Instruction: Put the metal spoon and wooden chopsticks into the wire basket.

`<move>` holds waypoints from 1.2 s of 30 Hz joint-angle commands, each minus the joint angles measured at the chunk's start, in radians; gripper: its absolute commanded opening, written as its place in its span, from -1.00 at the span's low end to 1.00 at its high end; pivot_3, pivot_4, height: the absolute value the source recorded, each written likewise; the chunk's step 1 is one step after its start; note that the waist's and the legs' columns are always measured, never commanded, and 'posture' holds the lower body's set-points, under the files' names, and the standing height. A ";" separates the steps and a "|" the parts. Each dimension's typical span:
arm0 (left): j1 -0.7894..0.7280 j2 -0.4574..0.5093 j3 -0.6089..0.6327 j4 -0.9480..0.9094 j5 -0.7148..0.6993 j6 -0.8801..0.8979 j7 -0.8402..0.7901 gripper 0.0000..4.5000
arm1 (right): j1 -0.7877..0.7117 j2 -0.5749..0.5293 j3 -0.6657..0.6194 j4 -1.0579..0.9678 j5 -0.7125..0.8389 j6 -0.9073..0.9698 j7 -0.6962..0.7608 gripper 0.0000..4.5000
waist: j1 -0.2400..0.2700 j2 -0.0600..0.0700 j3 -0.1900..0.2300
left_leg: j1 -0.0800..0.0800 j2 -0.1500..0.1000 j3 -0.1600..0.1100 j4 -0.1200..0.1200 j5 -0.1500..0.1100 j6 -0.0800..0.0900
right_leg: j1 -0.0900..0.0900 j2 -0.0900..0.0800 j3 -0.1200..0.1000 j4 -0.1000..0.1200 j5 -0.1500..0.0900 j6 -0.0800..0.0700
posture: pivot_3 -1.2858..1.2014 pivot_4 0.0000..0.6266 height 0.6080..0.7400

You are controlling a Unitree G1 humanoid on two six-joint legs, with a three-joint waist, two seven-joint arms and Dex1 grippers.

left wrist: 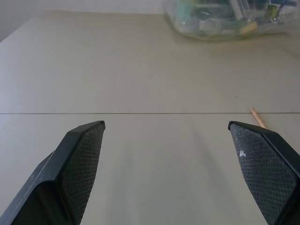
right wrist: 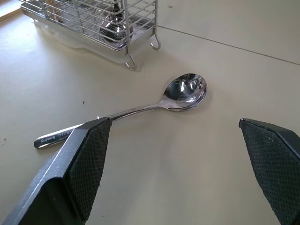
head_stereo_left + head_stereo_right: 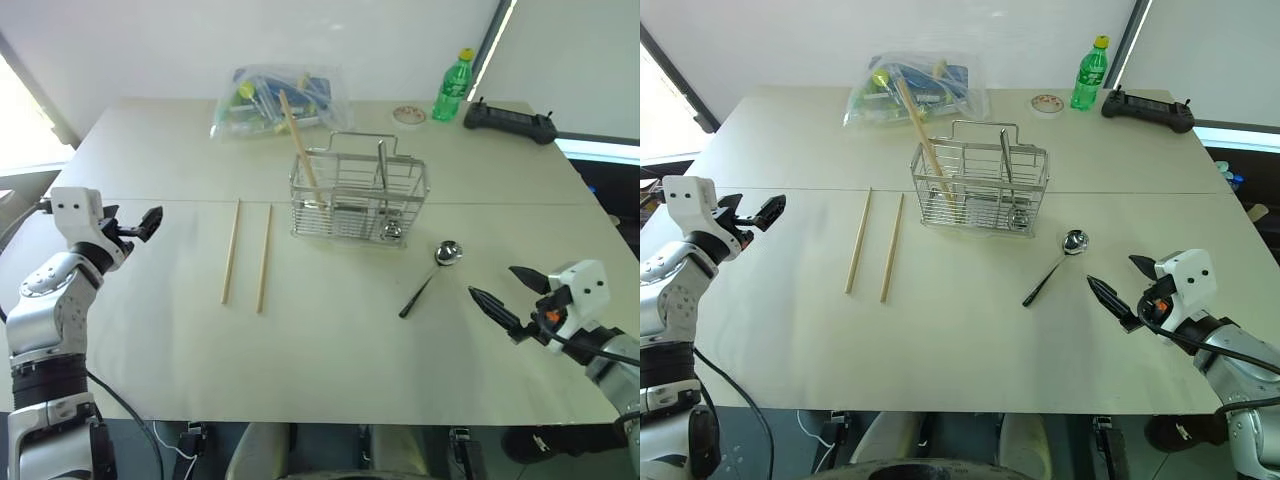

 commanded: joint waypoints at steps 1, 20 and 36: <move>-0.021 0.021 -0.005 -0.101 -0.027 0.047 -0.013 0.98 | -0.035 -0.044 -0.003 -0.004 -0.007 0.004 0.011 1.00 | 0.000 0.000 0.000 | 0.000 0.000 0.000 0.000 0.000 0.000 | 0.000 0.000 0.000 0.000 0.000 0.000 | 0.03 -0.52 0.25; -0.008 0.248 -0.285 -0.591 -0.329 0.267 -0.586 0.98 | -0.759 -0.430 0.484 0.574 -0.321 -0.421 0.608 1.00 | -0.037 0.006 0.004 | 0.001 0.001 0.005 0.004 0.000 0.000 | 0.002 0.001 -0.001 0.000 -0.001 -0.004 | 0.03 -0.52 0.25; -0.132 0.199 -0.379 -0.639 -0.333 0.274 -0.581 0.98 | -1.316 -0.186 0.916 1.437 -0.779 -1.372 0.836 1.00 | -0.060 0.004 0.007 | 0.002 0.000 0.004 0.002 0.002 -0.004 | 0.002 0.003 0.001 0.001 0.001 0.001 | 0.03 -0.52 0.25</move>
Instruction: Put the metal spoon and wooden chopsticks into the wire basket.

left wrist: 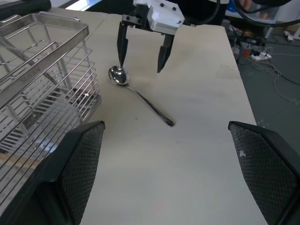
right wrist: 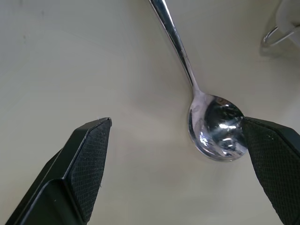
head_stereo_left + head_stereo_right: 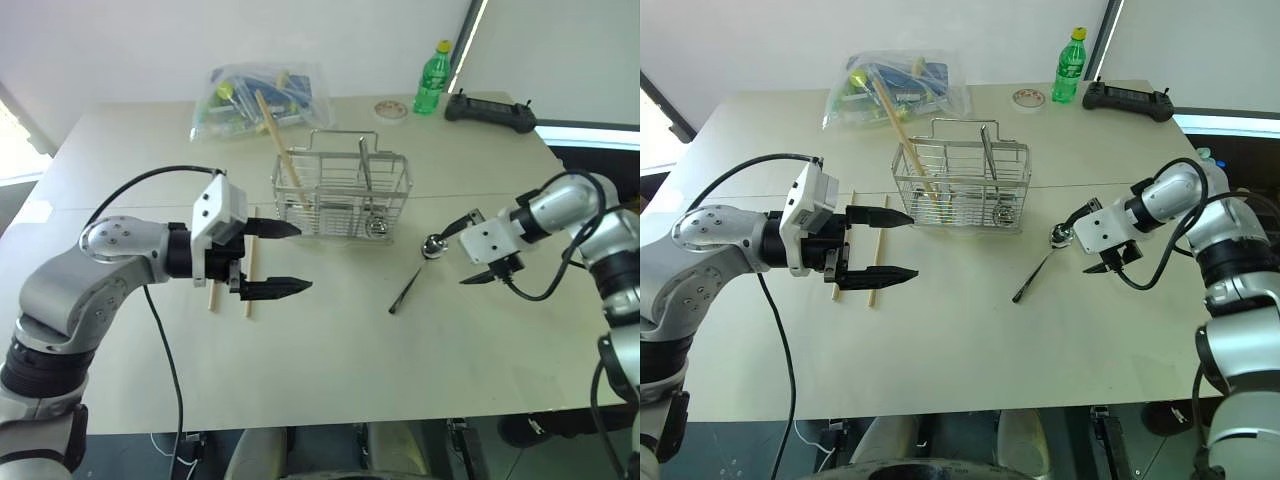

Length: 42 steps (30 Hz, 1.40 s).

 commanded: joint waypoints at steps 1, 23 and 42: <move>0.010 0.012 0.030 -0.052 -0.018 0.006 0.015 0.98 | -0.060 0.028 0.024 0.093 -0.054 -0.119 -0.014 1.00 | 0.002 0.000 0.000 | 0.000 0.000 -0.001 0.000 0.000 0.000 | 0.000 0.001 0.000 0.001 0.000 0.000 | 0.03 -0.52 0.25; 0.030 0.031 0.063 -0.107 -0.089 0.051 0.084 0.98 | -0.235 0.232 0.141 0.292 -0.263 -0.295 -0.118 1.00 | -0.002 0.000 0.001 | 0.013 0.000 -0.002 0.000 0.003 -0.006 | 0.005 0.002 0.004 0.014 -0.001 -0.003 | 0.03 -0.52 0.25; -0.042 0.029 0.079 -0.106 -0.154 0.090 0.139 1.00 | -0.263 0.266 0.265 0.360 -0.481 -0.344 -0.395 -1.00 | -0.033 -0.009 -0.004 | 0.016 0.003 -0.004 -0.004 0.005 -0.009 | 0.005 0.007 0.007 0.015 -0.001 -0.006 | 0.03 -0.52 0.25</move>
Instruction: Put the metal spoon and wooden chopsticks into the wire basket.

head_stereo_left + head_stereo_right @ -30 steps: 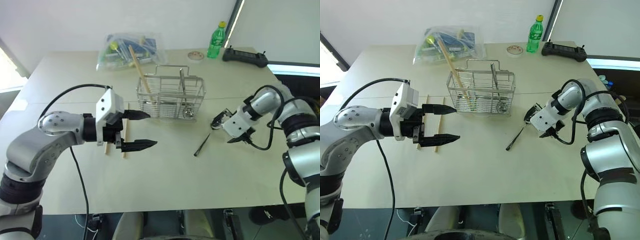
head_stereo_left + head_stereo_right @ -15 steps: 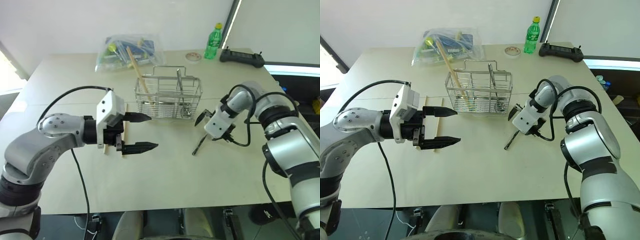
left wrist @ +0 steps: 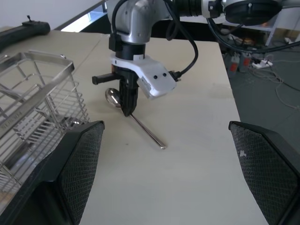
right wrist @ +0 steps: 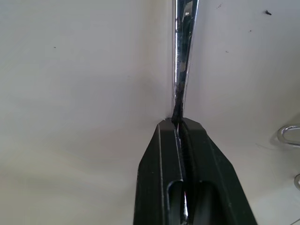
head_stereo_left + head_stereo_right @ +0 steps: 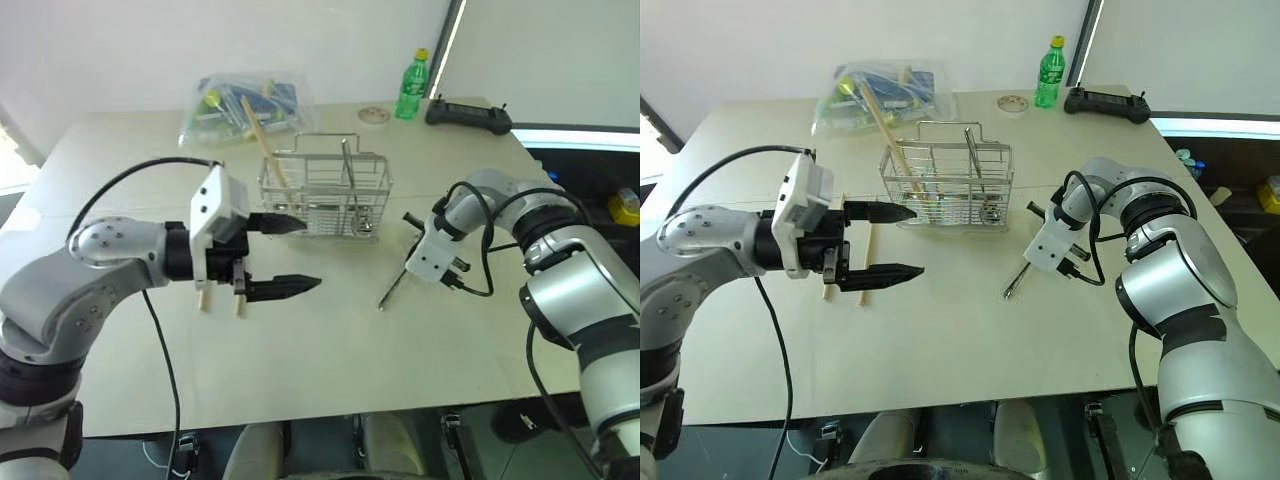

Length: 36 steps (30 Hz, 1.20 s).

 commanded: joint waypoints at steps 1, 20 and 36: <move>-0.018 0.011 0.028 -0.010 -0.015 0.003 0.005 1.00 | -0.008 0.008 0.001 0.010 -0.003 0.004 -0.012 -1.00 | -0.002 0.000 0.000 | 0.000 0.000 0.000 0.000 0.000 0.000 | 0.000 0.000 0.000 0.000 0.000 0.000 | 0.03 -0.52 0.25; -0.094 -0.024 -0.002 0.111 0.064 -0.060 -0.026 1.00 | 0.072 -0.078 -0.143 -0.127 0.404 -0.091 0.208 -1.00 | -0.003 0.002 0.003 | -0.001 0.000 0.000 -0.002 0.000 0.000 | -0.001 0.000 0.000 -0.001 0.000 0.001 | 0.03 -0.52 0.25; -0.238 -0.061 -0.017 0.321 0.178 -0.179 -0.109 1.00 | 0.408 -0.370 -0.793 -1.425 1.577 1.716 -0.050 -1.00 | 0.045 0.006 0.006 | -0.007 0.001 0.000 0.000 -0.002 0.003 | -0.004 -0.004 -0.001 -0.004 -0.002 -0.003 | 0.03 -0.52 0.25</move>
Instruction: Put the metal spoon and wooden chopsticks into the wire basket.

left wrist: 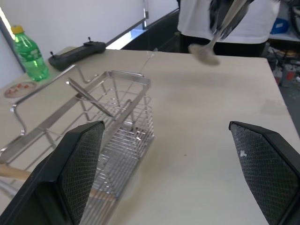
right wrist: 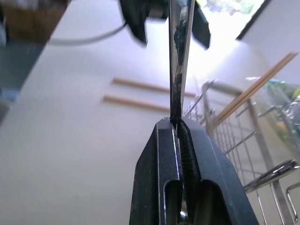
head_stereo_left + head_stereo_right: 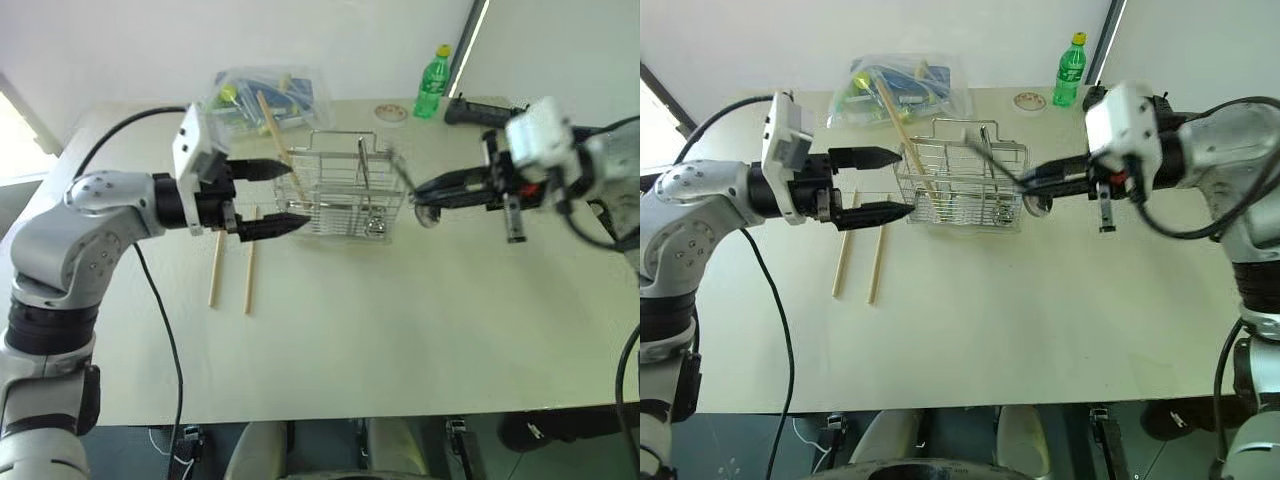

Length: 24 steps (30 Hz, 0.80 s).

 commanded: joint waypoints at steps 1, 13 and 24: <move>-0.049 -0.015 0.012 0.022 0.022 -0.041 -0.017 1.00 | -0.090 0.085 -0.147 -0.023 0.142 0.185 -0.265 -1.00 | -0.003 0.000 0.000 | 0.000 0.000 0.000 0.000 0.000 0.000 | 0.000 -0.001 0.000 0.000 0.000 0.000 | 0.03 -0.52 0.25; -0.101 -0.071 0.022 0.061 0.049 -0.052 -0.016 1.00 | -0.063 0.490 -0.100 -0.068 -0.067 0.215 -0.809 -1.00 | -0.001 -0.002 -0.002 | -0.012 -0.003 0.001 0.000 0.002 -0.001 | -0.013 -0.001 -0.003 0.003 0.003 0.004 | 0.03 -0.52 0.25; -0.123 -0.060 0.041 0.051 0.050 -0.033 0.000 1.00 | 0.062 0.581 -0.114 0.061 -0.185 0.136 -0.812 -0.86 | -0.009 -0.003 -0.002 | -0.011 -0.003 0.000 0.000 0.002 -0.001 | -0.011 0.001 -0.004 0.003 0.003 0.004 | 0.03 -0.52 0.25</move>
